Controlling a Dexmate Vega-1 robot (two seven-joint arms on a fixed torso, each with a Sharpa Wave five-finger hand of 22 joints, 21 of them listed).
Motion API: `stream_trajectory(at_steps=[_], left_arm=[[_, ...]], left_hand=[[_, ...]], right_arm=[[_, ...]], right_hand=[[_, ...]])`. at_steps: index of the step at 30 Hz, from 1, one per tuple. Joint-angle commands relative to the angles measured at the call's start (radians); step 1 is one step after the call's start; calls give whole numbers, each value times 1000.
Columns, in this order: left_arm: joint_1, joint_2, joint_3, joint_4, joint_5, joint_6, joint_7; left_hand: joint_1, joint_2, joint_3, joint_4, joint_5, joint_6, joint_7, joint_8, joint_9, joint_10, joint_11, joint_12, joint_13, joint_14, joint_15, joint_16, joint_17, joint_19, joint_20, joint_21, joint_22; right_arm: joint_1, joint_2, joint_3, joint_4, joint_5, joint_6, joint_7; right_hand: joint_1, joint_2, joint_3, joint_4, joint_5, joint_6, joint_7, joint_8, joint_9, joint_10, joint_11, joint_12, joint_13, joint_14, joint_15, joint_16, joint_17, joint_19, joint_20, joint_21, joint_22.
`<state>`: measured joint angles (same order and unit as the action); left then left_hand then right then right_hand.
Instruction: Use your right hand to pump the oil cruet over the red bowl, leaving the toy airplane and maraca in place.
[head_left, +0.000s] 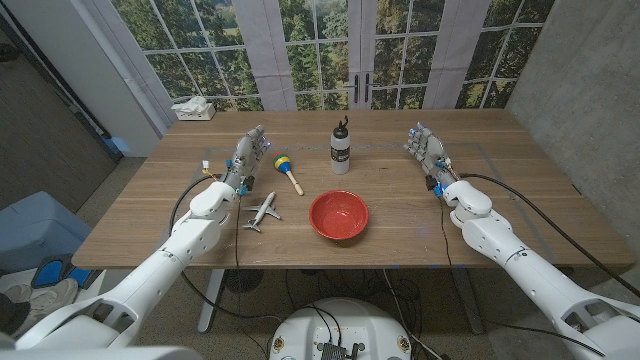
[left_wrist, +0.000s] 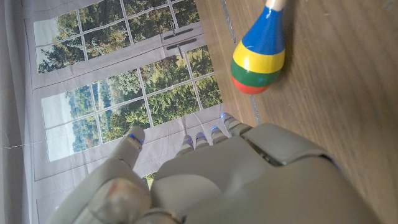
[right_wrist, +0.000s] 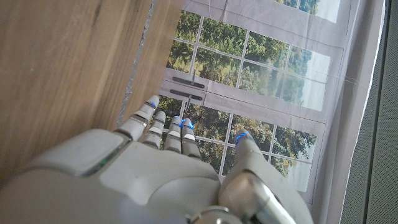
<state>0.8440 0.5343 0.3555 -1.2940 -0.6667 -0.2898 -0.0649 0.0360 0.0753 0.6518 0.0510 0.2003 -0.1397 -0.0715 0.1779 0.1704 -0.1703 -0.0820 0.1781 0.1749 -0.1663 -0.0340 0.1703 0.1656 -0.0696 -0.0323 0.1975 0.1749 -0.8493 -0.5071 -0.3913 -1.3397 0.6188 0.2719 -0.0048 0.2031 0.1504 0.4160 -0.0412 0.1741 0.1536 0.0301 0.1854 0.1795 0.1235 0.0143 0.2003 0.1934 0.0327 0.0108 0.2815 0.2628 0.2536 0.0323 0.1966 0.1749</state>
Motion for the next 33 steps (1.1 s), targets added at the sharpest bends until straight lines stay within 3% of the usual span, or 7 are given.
stream_trajectory(at_steps=[1,18,20,21,24,26,33], left_arm=[[-6,9,-10,26,-16,-7,-32],[-39,6,-6,64,-14,-17,-61],[-38,6,-7,64,-13,-19,-62],[-38,7,-7,63,-14,-18,-63],[-38,7,-8,63,-14,-22,-64],[-36,9,-8,60,-13,-21,-65],[-29,12,-10,53,-13,-27,-66]], left_hand=[[-2,66,7,-1,8,-10,1,6,1,-72,-5,6,2,-97,-47,5,5,-8,-29,4,4],[-3,65,6,-1,8,-10,0,6,1,-72,-5,7,2,-97,-47,5,5,-8,-29,4,4],[-3,65,6,-2,8,-10,0,6,1,-71,-5,7,2,-97,-47,6,5,-7,-29,4,4],[-3,65,6,-2,8,-10,0,6,1,-71,-4,7,2,-97,-47,5,5,-8,-29,4,4],[-3,65,5,-2,8,-10,-2,6,1,-70,-6,7,2,-98,-48,5,5,-7,-29,4,4],[-3,65,6,-2,8,-10,-1,6,1,-71,-7,7,2,-98,-49,5,5,-8,-29,4,4],[-3,67,6,-1,8,-12,-3,6,1,-74,-8,6,2,-101,-51,4,5,-7,-31,4,4]], right_arm=[[27,16,-27,-5,-36,-12,-18],[22,36,-22,1,-76,31,-80],[19,45,-16,17,-83,72,-84],[14,45,-15,7,-101,72,-115],[-5,24,-27,-42,-223,63,-232],[-13,9,-27,-66,-223,48,-224],[-32,-19,-22,-116,-204,-21,-216]], right_hand=[[11,8,8,-1,5,8,-1,7,3,9,1,3,3,9,-1,6,3,5,-3,7,2],[21,14,19,-13,8,-5,-27,3,3,-22,-26,-8,3,37,7,17,8,32,44,18,4],[53,5,37,-50,13,-54,-54,5,4,-48,-42,1,4,267,-22,121,49,202,32,93,27],[67,-6,41,-69,12,-77,-63,16,7,-8,-39,16,2,654,-50,318,152,451,-11,261,97],[76,-61,38,-106,7,-81,-79,11,2,260,-43,42,1,1225,-213,840,686,881,-184,904,647],[-29,-112,36,-86,0,-66,-51,5,0,345,-37,8,-3,1321,-223,982,949,861,-223,1194,1021],[-66,-174,32,-103,13,-14,85,17,-2,319,-33,-16,-5,1347,-223,1084,971,842,-237,1361,1067]])
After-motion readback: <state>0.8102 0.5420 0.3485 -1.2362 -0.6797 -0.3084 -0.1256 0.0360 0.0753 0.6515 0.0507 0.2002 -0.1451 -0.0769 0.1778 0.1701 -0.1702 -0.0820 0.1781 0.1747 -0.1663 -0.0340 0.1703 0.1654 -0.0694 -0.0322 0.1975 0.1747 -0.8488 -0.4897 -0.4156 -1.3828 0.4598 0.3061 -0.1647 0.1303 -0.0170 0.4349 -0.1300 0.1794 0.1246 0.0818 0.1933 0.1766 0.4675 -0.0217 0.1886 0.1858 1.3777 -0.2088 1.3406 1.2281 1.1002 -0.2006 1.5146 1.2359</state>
